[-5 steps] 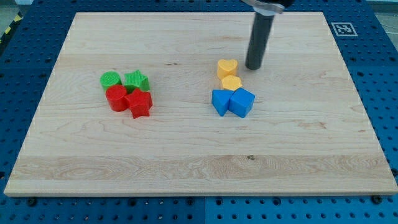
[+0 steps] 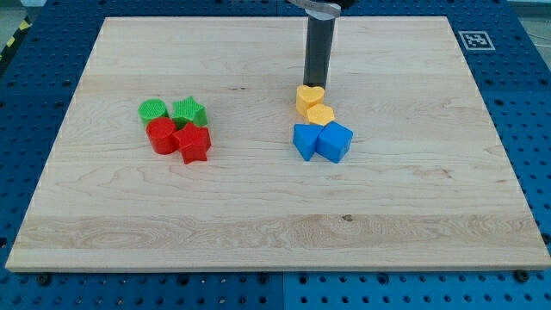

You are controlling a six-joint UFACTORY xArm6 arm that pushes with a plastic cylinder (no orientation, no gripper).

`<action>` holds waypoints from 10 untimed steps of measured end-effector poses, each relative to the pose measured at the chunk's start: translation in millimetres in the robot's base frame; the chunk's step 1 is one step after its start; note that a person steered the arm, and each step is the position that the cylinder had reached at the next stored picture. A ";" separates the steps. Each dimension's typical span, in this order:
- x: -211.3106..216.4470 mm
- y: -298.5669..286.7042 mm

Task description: Adjust the yellow heart and blue triangle into group

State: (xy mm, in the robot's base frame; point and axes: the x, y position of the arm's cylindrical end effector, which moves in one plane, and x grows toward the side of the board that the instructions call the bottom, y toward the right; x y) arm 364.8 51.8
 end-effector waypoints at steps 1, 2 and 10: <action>4.5 -10.3; 14.1 -20.9; 39.1 -102.3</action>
State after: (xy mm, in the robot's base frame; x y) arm 404.0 -50.6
